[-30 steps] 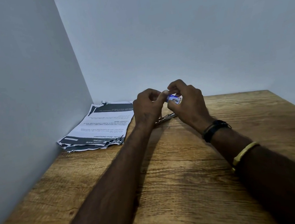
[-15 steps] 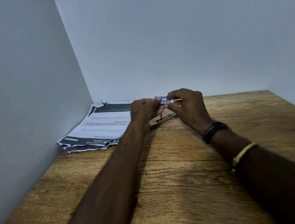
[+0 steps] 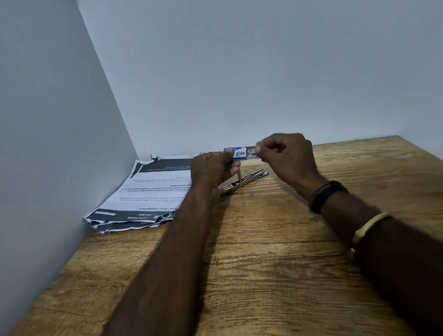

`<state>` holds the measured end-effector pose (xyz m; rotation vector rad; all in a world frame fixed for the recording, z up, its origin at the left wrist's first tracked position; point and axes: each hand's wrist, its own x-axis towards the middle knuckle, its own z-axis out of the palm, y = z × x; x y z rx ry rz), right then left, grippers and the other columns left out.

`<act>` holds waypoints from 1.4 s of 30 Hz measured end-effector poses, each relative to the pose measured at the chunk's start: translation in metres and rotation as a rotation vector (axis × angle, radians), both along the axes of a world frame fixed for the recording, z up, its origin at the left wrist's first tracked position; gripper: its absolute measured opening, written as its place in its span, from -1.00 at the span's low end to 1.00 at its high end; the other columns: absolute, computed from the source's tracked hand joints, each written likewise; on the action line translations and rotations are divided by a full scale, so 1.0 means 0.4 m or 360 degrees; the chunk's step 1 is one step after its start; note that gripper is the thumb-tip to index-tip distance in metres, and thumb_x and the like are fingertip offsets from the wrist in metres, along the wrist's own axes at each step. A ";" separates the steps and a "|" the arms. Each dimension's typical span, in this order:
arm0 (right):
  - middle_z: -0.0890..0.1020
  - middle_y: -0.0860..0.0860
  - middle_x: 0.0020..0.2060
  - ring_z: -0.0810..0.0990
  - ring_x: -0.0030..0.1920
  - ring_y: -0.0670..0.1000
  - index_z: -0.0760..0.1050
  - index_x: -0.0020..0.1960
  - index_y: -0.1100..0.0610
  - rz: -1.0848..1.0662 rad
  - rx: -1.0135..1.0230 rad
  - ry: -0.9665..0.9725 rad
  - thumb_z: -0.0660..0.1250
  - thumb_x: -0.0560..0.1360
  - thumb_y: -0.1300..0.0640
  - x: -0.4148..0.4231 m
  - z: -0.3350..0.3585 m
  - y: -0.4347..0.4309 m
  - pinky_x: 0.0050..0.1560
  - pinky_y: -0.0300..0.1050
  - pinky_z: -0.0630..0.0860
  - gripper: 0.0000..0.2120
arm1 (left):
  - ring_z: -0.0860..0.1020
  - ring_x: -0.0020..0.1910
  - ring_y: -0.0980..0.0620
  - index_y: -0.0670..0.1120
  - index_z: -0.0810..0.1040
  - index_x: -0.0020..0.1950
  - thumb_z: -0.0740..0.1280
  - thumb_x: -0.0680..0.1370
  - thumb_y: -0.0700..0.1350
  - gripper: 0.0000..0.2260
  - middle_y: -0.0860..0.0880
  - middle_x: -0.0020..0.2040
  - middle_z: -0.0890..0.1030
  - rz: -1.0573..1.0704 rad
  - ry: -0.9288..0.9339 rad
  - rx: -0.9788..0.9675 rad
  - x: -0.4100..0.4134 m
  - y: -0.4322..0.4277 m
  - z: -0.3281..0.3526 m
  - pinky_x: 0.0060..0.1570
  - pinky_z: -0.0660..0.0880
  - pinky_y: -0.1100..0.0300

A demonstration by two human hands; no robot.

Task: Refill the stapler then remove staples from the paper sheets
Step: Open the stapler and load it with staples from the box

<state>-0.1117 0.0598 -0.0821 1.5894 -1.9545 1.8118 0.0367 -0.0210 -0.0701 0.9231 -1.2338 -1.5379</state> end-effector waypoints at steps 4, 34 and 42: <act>0.72 -0.05 -0.15 0.62 -0.20 -0.29 0.74 0.02 0.13 0.0012 0.0046 0.0032 0.47 0.48 0.27 -0.006 -0.003 0.002 -0.21 -0.57 0.47 -0.84 | 0.65 -0.42 0.05 -0.20 0.57 -0.21 0.46 0.55 -0.24 -0.84 -0.19 -0.28 0.65 -0.0003 0.0000 0.0018 0.004 0.001 0.002 -0.27 0.68 0.22; 0.67 -0.08 -0.33 0.58 -0.29 -0.12 0.77 -0.11 0.11 -0.0062 0.0360 0.0249 0.44 0.52 0.05 -0.005 0.006 -0.002 -0.28 -0.24 0.40 -0.83 | 0.66 -0.44 0.03 -0.21 0.54 -0.28 0.49 0.52 -0.26 -0.79 -0.14 -0.40 0.68 -0.0020 -0.0106 -0.0061 -0.003 0.018 0.001 -0.28 0.67 0.21; 0.74 -0.06 -0.18 0.68 -0.09 -0.05 0.75 -0.16 0.12 -0.0032 0.0338 -0.0098 0.47 0.47 0.13 -0.013 0.010 -0.003 0.00 -0.04 0.62 -0.89 | 0.69 -0.40 0.01 -0.26 0.58 -0.17 0.51 0.51 -0.24 -0.85 -0.21 -0.29 0.69 -0.0038 -0.0128 -0.0039 -0.006 0.020 -0.001 -0.28 0.68 0.21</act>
